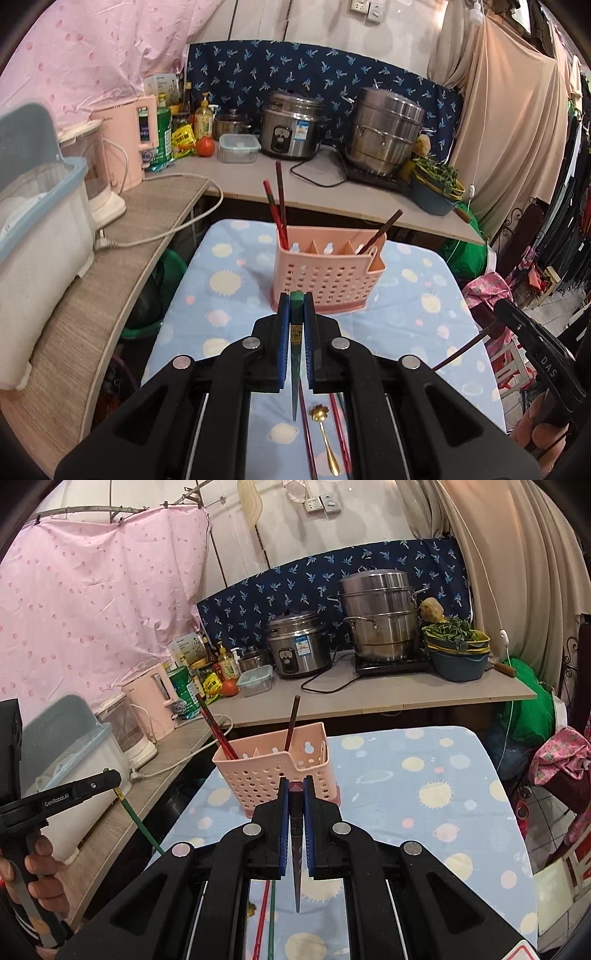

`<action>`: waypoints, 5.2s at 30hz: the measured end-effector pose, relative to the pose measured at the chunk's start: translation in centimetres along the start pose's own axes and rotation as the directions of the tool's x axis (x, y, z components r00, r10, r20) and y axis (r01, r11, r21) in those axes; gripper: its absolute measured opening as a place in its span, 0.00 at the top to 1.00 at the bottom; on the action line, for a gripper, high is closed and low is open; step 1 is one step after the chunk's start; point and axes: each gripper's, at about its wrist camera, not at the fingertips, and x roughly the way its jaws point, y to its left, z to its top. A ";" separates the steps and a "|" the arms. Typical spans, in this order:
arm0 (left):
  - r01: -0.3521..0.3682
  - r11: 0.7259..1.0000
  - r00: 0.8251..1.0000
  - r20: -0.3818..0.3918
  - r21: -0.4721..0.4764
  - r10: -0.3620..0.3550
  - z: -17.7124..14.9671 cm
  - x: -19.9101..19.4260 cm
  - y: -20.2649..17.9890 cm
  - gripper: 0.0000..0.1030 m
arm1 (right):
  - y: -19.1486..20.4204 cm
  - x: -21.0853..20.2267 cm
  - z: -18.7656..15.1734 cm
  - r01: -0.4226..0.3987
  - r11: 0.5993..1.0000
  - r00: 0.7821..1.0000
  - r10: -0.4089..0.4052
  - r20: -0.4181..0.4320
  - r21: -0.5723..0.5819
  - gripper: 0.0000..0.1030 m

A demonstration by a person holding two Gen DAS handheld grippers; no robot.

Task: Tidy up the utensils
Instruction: 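Lift both chopsticks and lower them into the pink basket, then open both tools and withdraw them back over the remaining utensils, then grasp a green chopstick with the right tool while the left tool grasps a dark-red chopstick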

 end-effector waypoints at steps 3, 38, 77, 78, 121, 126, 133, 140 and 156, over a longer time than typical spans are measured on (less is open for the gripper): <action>0.006 1.000 1.000 0.028 0.007 -0.007 1.4 -0.3 -0.5 0.93 | 0.3 0.0 1.4 -0.012 1.000 1.000 0.012 0.026 0.001 0.93; -0.040 0.999 0.986 0.161 -0.006 0.040 13.9 8.0 -1.6 0.93 | 0.4 14.0 11.4 -0.061 0.991 0.997 0.053 0.064 0.122 0.93; -0.070 0.997 0.997 -0.006 0.032 0.070 5.0 7.5 -2.0 0.74 | 2.1 9.2 1.9 -0.037 0.999 0.997 0.040 -0.072 0.037 0.77; -0.071 0.997 0.997 -0.011 0.030 0.072 4.5 7.4 -2.0 0.73 | 2.2 8.8 1.3 -0.035 0.999 0.996 0.037 -0.079 0.026 0.77; -0.141 0.985 0.950 -0.268 0.101 0.163 -17.6 5.5 -0.9 0.40 | 1.2 2.2 -20.6 0.031 0.999 0.917 -0.040 -0.397 -0.029 0.69; -0.137 0.985 0.946 -0.282 0.108 0.162 -18.8 5.4 -1.2 0.36 | 1.5 2.1 -21.6 0.028 0.999 0.910 -0.040 -0.412 -0.036 0.69; -0.130 0.986 0.940 -0.304 0.106 0.156 -20.0 5.3 -1.1 0.36 | 2.8 1.9 -22.4 0.001 0.999 0.909 -0.023 -0.417 -0.054 0.69; -0.124 0.986 0.934 -0.323 0.111 0.154 -20.9 5.5 -1.1 0.35 | 3.8 2.5 -23.3 -0.011 0.997 0.902 -0.026 -0.430 -0.082 0.69; -0.102 0.990 0.923 -0.360 0.103 0.132 -21.9 6.2 -1.3 0.34 | 2.9 2.8 -23.7 0.043 0.992 0.910 -0.088 -0.406 -0.119 0.94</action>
